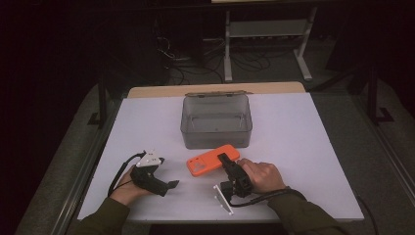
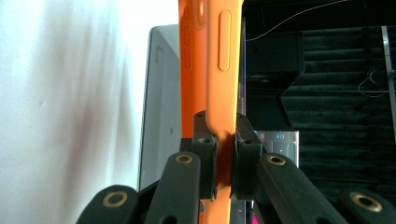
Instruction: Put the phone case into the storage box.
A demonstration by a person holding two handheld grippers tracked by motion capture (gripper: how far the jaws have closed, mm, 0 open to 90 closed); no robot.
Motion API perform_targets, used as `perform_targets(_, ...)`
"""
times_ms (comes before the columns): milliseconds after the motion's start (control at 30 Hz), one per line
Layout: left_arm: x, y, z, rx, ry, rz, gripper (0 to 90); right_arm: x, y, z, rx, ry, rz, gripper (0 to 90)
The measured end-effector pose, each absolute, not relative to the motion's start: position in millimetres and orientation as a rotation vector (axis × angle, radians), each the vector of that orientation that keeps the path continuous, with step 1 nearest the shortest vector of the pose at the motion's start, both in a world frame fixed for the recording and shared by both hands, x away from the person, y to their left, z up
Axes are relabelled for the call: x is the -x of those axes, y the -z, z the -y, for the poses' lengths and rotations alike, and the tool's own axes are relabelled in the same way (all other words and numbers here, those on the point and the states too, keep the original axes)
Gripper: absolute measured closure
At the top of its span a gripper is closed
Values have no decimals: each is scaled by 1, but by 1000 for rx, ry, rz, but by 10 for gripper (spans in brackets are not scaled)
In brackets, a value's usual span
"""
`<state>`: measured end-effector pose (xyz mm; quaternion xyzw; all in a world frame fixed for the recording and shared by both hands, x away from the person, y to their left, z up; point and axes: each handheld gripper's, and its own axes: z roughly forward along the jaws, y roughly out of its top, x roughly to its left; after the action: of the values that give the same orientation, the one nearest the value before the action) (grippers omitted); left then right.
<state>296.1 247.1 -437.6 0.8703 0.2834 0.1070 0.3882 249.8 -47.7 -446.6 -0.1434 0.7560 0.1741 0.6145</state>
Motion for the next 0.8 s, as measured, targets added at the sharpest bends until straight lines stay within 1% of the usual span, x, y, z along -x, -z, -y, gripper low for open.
perform_targets(100,-296,438,-247,-2214,-253,-725,0,-250,447,48,328,-402,-1747,816)
perform_targets(400,-296,438,-247,-2236,-265,-725,0,-252,445,49,295,-432,-1776,816)
perform_targets(800,-295,436,-247,-2224,-267,-725,0,-255,442,52,237,-480,-1820,815)
